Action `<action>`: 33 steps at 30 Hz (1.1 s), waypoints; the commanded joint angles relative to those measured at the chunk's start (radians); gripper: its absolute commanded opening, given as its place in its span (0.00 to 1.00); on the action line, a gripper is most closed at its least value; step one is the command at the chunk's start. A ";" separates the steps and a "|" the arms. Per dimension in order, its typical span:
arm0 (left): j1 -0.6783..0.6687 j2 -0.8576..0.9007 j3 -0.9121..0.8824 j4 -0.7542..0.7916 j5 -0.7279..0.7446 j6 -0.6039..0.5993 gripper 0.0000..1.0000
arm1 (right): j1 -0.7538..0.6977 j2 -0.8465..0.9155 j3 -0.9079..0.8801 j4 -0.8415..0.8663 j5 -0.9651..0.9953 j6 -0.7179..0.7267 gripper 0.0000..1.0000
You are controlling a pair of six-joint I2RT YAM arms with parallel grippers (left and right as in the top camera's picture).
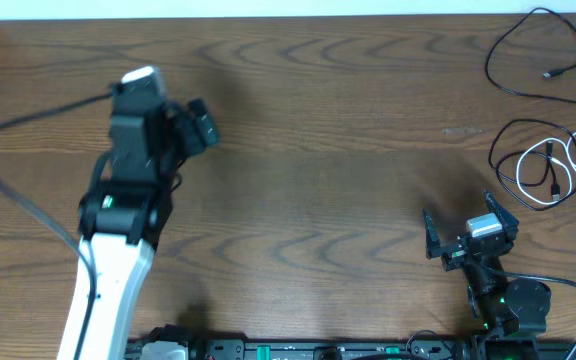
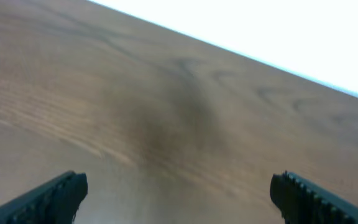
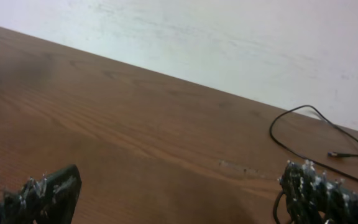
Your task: Untangle cables
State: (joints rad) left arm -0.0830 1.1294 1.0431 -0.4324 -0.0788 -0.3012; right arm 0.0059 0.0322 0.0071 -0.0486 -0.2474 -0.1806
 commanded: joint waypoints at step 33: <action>0.136 -1.129 -1.039 0.360 0.071 0.334 0.99 | 0.011 0.001 -0.002 -0.005 -0.009 0.015 0.99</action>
State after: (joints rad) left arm 0.0460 0.0349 0.0154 -0.0223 0.0013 0.0002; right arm 0.0059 0.0364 0.0071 -0.0490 -0.2481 -0.1802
